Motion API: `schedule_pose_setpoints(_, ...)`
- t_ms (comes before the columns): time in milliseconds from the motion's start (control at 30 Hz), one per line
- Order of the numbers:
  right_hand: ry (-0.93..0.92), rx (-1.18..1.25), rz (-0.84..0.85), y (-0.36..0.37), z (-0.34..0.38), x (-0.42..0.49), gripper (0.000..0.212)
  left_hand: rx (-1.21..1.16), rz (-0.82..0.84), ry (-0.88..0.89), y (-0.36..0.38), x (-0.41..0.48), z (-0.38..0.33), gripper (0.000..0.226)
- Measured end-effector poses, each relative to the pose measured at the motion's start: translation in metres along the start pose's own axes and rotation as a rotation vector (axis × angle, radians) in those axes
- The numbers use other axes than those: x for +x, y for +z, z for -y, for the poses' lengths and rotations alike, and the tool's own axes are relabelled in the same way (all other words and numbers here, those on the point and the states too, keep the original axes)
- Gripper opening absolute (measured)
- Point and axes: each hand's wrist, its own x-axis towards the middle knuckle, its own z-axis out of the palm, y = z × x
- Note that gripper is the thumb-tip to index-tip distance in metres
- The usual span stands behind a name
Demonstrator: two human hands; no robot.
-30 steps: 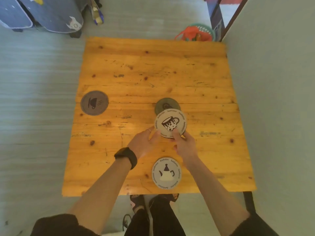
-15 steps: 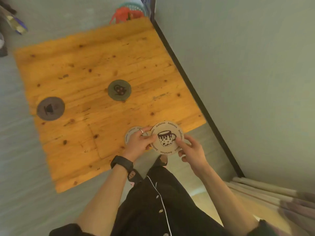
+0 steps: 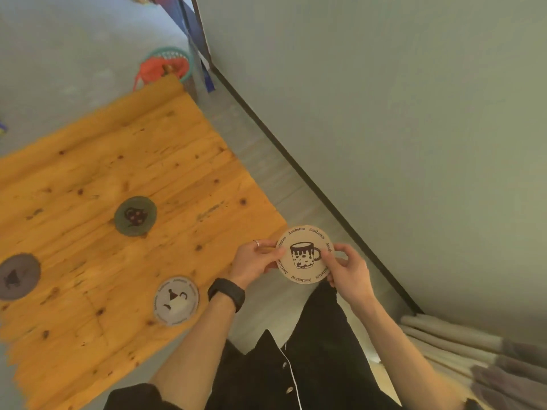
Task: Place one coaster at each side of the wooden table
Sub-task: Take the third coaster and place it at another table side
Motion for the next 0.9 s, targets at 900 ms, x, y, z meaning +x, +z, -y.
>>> schedule_pose_setpoints(900, -0.55, -0.924, 0.687, 0.057, 0.273, 0.316, 0.021, -0.781, -0.719, -0.15, 0.011, 0.163, -0.153, 0.03)
